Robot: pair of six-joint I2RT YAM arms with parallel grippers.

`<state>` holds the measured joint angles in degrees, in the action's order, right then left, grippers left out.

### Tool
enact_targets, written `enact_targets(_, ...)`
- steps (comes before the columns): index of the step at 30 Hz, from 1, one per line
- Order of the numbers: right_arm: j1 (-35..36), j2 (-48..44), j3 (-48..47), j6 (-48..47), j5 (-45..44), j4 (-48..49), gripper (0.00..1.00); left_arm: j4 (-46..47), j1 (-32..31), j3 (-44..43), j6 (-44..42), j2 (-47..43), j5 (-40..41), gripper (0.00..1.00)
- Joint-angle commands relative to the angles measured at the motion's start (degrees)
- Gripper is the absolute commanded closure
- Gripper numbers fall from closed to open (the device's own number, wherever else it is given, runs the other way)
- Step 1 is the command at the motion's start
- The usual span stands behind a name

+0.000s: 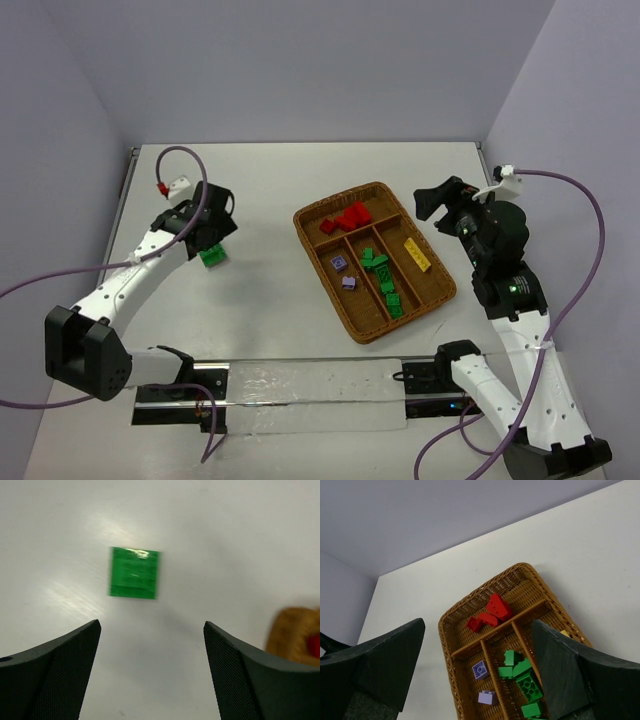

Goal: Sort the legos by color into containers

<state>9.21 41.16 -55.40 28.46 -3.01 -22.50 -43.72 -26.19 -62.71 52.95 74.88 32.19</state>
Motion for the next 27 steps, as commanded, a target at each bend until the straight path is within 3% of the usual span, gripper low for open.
enact_targets(1,-0.25,0.50,0.47,1.30,2.75,4.17,0.07,-1.55,6.69,2.33,-3.73,-1.41,0.56,0.11)
enact_targets(6,-0.25,-0.09,1.38,1.20,3.06,5.32,0.07,4.47,10.75,-0.03,-13.79,2.53,-4.33,0.11)
enact_targets(8,-0.25,0.23,2.04,1.42,4.72,6.11,0.07,7.52,13.74,-2.36,-16.20,7.25,-11.03,0.09)
enact_targets(11,-0.25,0.94,1.96,1.35,4.94,5.61,0.07,9.79,17.48,-5.18,-16.73,12.69,-20.45,0.05)
enact_targets(14,-0.25,0.48,3.03,1.80,4.90,6.09,0.07,10.40,19.27,-7.21,-15.06,17.71,-23.70,0.02)
enact_targets(27,-0.25,0.31,4.08,2.11,6.36,6.95,0.07,15.68,19.50,0.36,-8.50,20.66,-29.18,0.02)
